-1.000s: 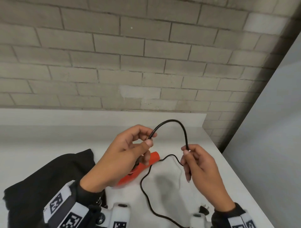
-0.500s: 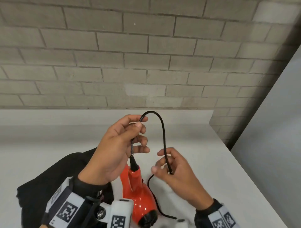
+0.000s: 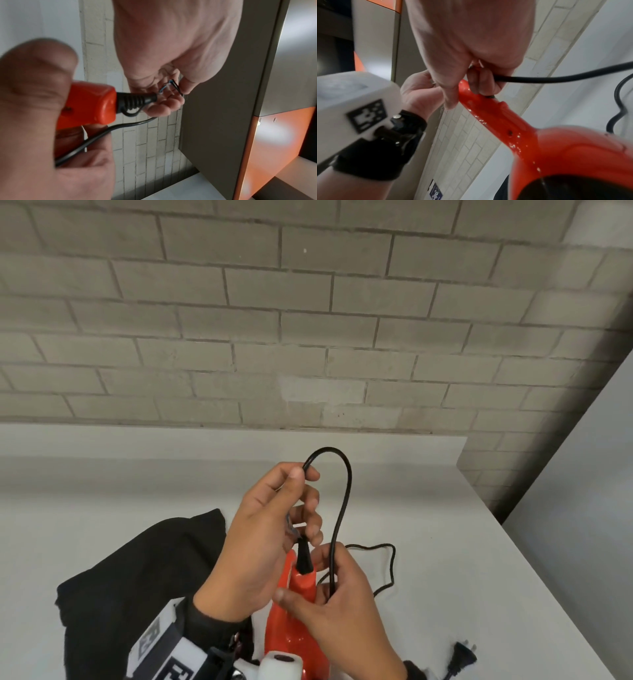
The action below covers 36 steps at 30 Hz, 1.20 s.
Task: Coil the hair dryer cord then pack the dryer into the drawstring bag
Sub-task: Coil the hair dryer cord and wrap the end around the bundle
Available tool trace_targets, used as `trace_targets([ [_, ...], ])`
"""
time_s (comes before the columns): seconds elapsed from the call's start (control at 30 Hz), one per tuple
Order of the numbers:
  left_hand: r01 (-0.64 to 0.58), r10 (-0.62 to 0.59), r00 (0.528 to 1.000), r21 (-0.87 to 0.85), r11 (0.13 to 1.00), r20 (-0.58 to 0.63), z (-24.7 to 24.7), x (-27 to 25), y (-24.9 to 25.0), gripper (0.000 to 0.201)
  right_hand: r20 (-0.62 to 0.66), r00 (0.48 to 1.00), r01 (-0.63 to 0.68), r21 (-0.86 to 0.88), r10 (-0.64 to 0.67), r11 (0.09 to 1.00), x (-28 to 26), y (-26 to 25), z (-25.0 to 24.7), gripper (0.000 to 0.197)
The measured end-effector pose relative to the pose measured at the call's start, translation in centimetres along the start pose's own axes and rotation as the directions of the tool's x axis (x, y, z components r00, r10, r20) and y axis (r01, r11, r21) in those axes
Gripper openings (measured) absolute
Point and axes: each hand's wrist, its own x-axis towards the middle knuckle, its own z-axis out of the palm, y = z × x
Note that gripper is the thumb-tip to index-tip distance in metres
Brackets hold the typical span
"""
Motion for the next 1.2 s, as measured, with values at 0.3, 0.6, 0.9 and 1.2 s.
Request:
trace_targets([
  [0.3, 0.033, -0.039, 0.998, -0.12, 0.992, -0.044, -0.4, -1.1, -0.5, 0.022, 0.035, 0.999, 0.036, 0.071, -0.039, 0.997, -1.1, -0.5, -3.0, 0.019],
  [0.6, 0.008, -0.017, 0.997, -0.13, 0.992, -0.074, -1.0, -1.2, -0.4, 0.022, -0.068, 0.967, 0.166, -0.569, -0.247, 0.806, -0.6, -0.2, -8.2, 0.01],
  [0.9, -0.036, 0.028, 0.995, -0.083, 0.996, -0.093, -1.0, -1.0, -0.7, 0.032, 0.353, 0.85, 0.513, -0.724, -0.391, 0.462, -3.4, -6.0, -9.3, 0.01],
  [1.2, -0.101, 0.099, 0.994, -0.064, 0.993, -0.035, 0.2, -1.5, -1.6, 0.029, 0.48, 0.749, 0.663, -0.558, -0.458, 0.5, -2.3, -8.5, -8.1, 0.014],
])
